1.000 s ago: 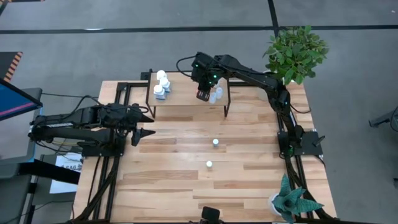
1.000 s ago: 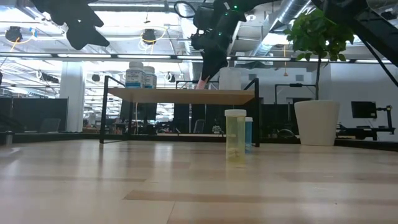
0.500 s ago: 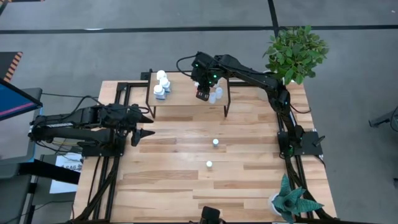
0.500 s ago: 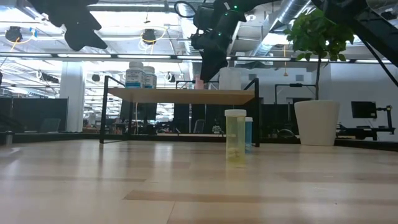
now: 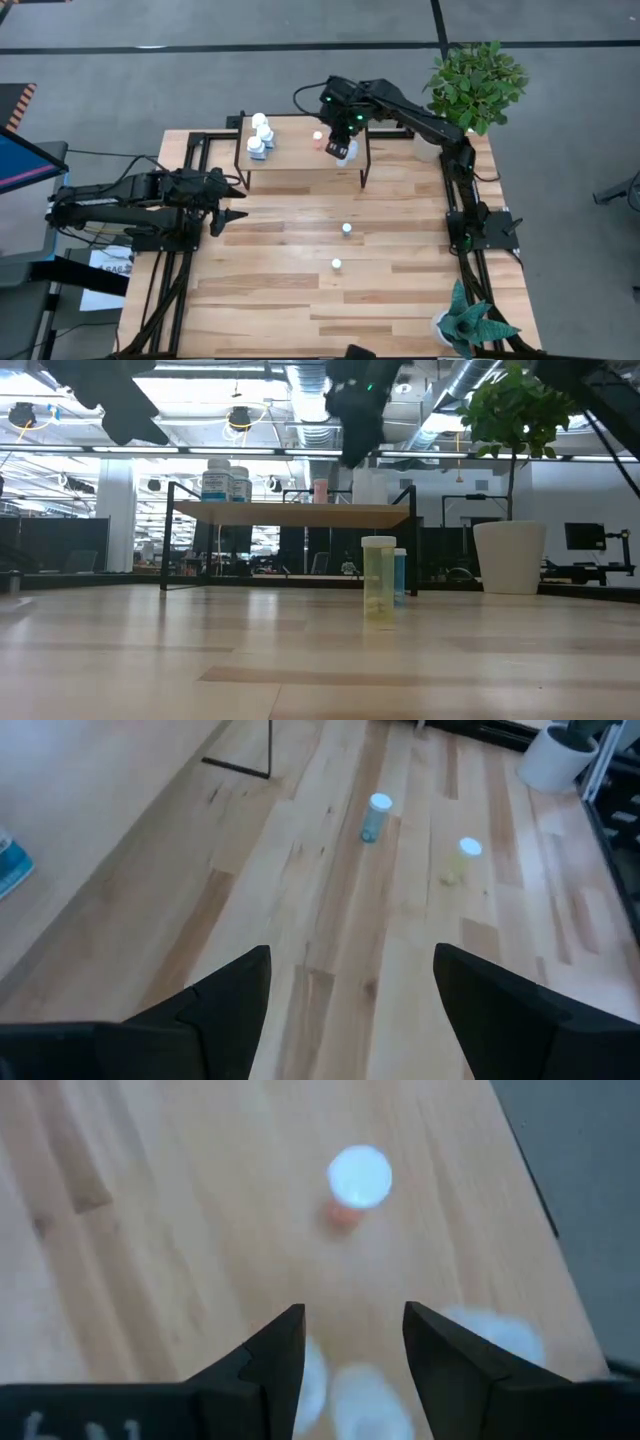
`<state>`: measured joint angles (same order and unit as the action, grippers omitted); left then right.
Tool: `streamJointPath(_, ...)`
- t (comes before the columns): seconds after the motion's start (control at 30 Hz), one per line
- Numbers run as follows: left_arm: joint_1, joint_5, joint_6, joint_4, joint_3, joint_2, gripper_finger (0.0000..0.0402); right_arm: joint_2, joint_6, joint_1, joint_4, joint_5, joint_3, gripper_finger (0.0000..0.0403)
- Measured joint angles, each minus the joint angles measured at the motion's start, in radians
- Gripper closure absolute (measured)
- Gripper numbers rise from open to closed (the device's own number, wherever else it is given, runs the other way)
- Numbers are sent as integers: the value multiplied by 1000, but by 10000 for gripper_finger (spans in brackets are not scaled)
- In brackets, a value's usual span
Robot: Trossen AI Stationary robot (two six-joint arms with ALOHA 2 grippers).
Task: Pick and place medicine bottles onto shelf by color
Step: Put the blue medicine bottle on the shelf
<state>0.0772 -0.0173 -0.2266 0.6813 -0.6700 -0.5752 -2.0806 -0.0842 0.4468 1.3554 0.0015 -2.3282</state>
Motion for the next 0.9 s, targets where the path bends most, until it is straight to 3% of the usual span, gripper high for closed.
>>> streamJointPath(0.5, 0, -22, -31, -357, 349, 261, 136, 294, 77, -180, 161, -3, -1, 224)
streamJointPath(0.9, 0, -24, -47, -526, 543, 482, 136, 383, 208, -341, 208, -3, -1, 231)
